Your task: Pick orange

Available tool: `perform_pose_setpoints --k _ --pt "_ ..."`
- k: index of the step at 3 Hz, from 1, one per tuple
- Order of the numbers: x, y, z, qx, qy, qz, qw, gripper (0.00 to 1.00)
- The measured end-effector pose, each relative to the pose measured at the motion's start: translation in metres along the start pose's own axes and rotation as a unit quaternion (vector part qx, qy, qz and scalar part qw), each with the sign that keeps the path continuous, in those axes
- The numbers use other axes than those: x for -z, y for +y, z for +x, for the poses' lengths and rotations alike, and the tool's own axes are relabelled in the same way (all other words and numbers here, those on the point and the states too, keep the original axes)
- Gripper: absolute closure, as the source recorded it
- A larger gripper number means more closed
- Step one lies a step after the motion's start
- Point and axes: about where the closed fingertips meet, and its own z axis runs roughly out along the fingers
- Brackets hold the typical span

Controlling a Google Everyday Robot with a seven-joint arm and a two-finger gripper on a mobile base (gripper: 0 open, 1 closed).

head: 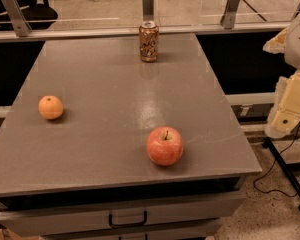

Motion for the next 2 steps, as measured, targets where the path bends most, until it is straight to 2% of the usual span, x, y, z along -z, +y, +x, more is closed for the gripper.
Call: perform_pose_setpoints --k 1,2 --pt "0.000 0.000 0.000 0.000 0.000 0.000 1.0000 0.00" --pt "-0.019 -0.002 -0.025 0.012 -0.048 -0.013 0.9987 0.00"
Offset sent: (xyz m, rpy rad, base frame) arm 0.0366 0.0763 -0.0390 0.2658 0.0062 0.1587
